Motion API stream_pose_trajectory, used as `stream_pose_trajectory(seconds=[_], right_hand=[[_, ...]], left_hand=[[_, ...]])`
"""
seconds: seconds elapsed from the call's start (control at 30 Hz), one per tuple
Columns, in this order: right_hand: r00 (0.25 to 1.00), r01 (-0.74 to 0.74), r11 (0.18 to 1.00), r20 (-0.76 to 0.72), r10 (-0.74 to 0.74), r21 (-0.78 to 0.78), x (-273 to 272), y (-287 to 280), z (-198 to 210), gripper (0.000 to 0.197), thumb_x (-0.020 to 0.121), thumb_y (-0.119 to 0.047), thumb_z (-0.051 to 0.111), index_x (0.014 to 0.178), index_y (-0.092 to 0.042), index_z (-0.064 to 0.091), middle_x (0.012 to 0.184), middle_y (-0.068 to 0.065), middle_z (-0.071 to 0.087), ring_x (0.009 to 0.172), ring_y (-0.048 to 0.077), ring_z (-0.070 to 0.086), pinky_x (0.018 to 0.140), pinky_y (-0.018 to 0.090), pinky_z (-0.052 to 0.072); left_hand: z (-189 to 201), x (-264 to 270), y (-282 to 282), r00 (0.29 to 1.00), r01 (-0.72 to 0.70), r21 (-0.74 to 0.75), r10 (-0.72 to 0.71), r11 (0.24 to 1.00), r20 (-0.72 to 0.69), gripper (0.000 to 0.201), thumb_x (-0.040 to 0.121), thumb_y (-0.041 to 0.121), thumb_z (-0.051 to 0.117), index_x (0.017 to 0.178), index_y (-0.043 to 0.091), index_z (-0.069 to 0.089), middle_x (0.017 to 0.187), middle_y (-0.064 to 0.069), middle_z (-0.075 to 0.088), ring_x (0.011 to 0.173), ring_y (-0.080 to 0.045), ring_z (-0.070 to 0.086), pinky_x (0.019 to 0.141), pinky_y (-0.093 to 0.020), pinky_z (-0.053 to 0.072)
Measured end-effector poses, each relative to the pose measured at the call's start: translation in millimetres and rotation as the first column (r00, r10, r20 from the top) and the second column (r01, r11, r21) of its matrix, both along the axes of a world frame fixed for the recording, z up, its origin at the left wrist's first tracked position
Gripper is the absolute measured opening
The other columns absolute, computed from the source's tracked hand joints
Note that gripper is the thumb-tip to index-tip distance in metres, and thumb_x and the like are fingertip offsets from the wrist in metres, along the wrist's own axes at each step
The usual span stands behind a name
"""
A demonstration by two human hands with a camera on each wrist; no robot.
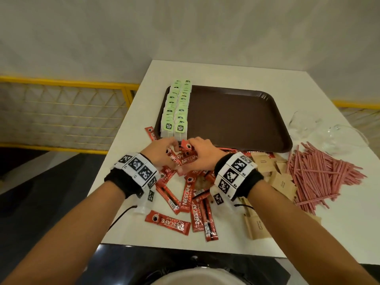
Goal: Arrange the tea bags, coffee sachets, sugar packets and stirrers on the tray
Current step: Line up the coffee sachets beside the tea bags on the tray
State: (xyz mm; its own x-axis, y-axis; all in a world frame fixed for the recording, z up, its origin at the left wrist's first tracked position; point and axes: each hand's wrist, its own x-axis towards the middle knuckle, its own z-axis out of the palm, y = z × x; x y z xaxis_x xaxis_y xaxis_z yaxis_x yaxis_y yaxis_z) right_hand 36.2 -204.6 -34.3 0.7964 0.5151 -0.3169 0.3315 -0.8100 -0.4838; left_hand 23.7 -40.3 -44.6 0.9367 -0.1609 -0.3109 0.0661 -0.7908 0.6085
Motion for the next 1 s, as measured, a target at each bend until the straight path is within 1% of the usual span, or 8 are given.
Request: stream_pose_trajectory(seconds=[0.13,0.2,0.3,0.47,0.67,0.83,0.93,1.0], right_hand=[[0.978,-0.138,0.977,0.130,0.160,-0.165,1.4,13.9,-13.7,0.091,0.066,-0.045,0.079,0.140,-0.017,0.032,0.135,0.000,0.040,0.118,0.025,0.032,0.100,0.036,0.035],[0.967,-0.150,0.968,0.176,0.186,-0.201,3.6,17.4,-16.1,0.082,0.070,-0.042,0.077,0.136,-0.016,0.036,0.133,0.001,0.045,0.115,0.025,0.035,0.096,0.036,0.037],[0.968,-0.135,0.979,0.191,0.163,-0.153,9.1,17.3,-17.8,0.055,0.078,-0.034,0.072,0.125,-0.017,0.048,0.123,0.004,0.055,0.112,0.025,0.043,0.090,0.033,0.038],[0.976,-0.061,0.996,0.212,0.046,0.063,17.0,18.1,-14.0,0.025,0.089,-0.022,0.057,0.112,-0.011,0.058,0.111,0.010,0.064,0.104,0.027,0.059,0.087,0.034,0.048],[0.966,0.094,0.989,0.232,-0.118,0.115,23.5,20.2,-4.6,0.026,0.099,-0.026,0.043,0.111,-0.004,0.050,0.106,0.014,0.060,0.095,0.029,0.058,0.079,0.035,0.044],[0.929,0.340,0.820,-0.030,-0.368,0.460,28.1,15.8,2.3,0.019,0.099,-0.032,0.041,0.093,-0.016,0.049,0.076,-0.004,0.052,0.065,0.009,0.047,0.067,0.027,0.038],[0.932,0.362,0.730,-0.205,-0.300,0.580,25.3,29.2,12.2,0.029,0.094,-0.045,0.046,0.092,-0.018,0.056,0.072,-0.002,0.061,0.064,0.012,0.058,0.068,0.026,0.047],[0.944,0.329,0.730,-0.237,-0.231,0.599,20.7,39.7,18.0,0.026,0.093,-0.045,0.048,0.091,-0.021,0.059,0.065,-0.010,0.062,0.060,0.001,0.059,0.062,0.016,0.046]], left_hand=[[4.1,1.0,8.9,0.998,-0.061,-0.129,0.062,0.990,0.004,0.045,0.065,0.004,0.080,0.091,0.021,0.047,0.102,0.002,0.054,0.091,-0.016,0.054,0.067,-0.024,0.045],[5.1,0.1,12.0,0.996,-0.093,-0.168,0.093,0.981,-0.005,0.048,0.065,0.004,0.081,0.089,0.024,0.045,0.100,0.002,0.055,0.090,-0.017,0.058,0.074,-0.030,0.050],[7.6,-3.5,17.6,0.981,-0.196,-0.293,0.189,0.936,-0.053,0.053,0.066,0.002,0.080,0.099,0.020,0.042,0.094,0.002,0.055,0.080,-0.014,0.059,0.064,-0.028,0.051],[10.9,-6.4,24.2,0.934,-0.341,-0.545,0.343,0.766,-0.101,0.058,0.067,-0.003,0.078,0.109,0.018,0.044,0.099,-0.006,0.062,0.080,-0.019,0.063,0.062,-0.029,0.052],[14.9,2.5,39.0,0.882,-0.457,-0.710,0.377,0.535,-0.283,0.043,0.076,-0.003,0.071,0.114,0.012,0.057,0.113,-0.016,0.063,0.096,-0.027,0.062,0.085,-0.041,0.051],[10.1,5.1,44.5,0.876,-0.459,-0.799,0.348,0.389,-0.333,0.023,0.083,-0.002,0.063,0.101,0.012,0.061,0.095,-0.009,0.067,0.085,-0.020,0.061,0.083,-0.039,0.052],[16.6,5.5,34.7,0.882,-0.436,-0.848,0.334,0.302,-0.334,0.015,0.088,-0.002,0.055,0.095,0.010,0.061,0.079,-0.004,0.070,0.069,-0.012,0.066,0.059,-0.025,0.055],[20.4,7.1,25.4,0.899,-0.402,-0.873,0.300,0.275,-0.319,0.016,0.091,-0.001,0.049,0.097,0.009,0.061,0.080,-0.003,0.071,0.071,-0.010,0.067,0.060,-0.023,0.056]])
